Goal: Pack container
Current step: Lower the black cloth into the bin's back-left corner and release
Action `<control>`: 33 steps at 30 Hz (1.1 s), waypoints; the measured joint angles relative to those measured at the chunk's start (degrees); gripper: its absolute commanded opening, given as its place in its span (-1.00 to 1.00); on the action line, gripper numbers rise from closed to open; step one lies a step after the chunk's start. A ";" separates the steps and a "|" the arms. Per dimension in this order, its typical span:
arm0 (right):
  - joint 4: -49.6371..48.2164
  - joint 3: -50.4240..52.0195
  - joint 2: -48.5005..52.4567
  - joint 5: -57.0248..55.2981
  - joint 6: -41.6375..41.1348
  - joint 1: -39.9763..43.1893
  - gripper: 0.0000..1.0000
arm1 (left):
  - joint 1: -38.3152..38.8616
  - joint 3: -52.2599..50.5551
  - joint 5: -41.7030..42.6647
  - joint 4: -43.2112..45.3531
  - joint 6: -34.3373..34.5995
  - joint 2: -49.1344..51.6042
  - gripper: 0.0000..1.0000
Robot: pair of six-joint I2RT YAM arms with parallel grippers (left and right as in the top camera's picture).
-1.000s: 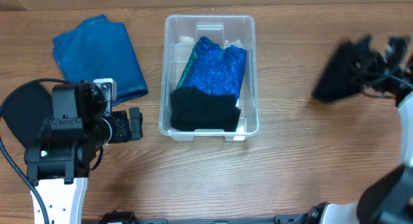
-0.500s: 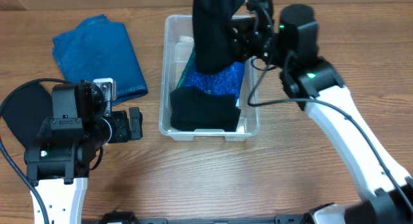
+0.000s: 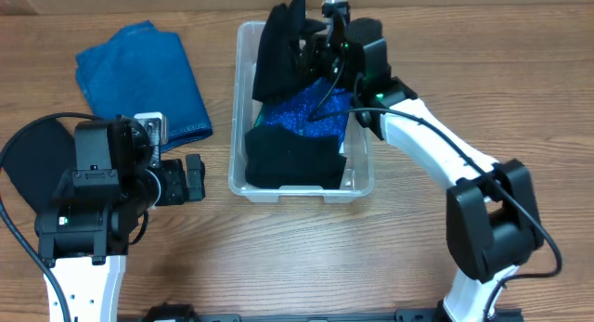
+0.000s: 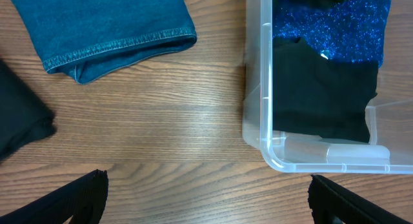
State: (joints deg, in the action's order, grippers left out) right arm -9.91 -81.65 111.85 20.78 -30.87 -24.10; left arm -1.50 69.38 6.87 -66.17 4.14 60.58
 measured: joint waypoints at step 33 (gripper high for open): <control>12.48 -0.33 5.14 -0.42 -0.42 5.31 1.00 | 0.00 0.00 0.00 0.17 0.00 0.00 1.00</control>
State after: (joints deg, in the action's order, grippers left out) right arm 2.57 -81.97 116.99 20.36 -31.29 -18.79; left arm -1.50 69.38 6.87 -66.00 4.14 60.58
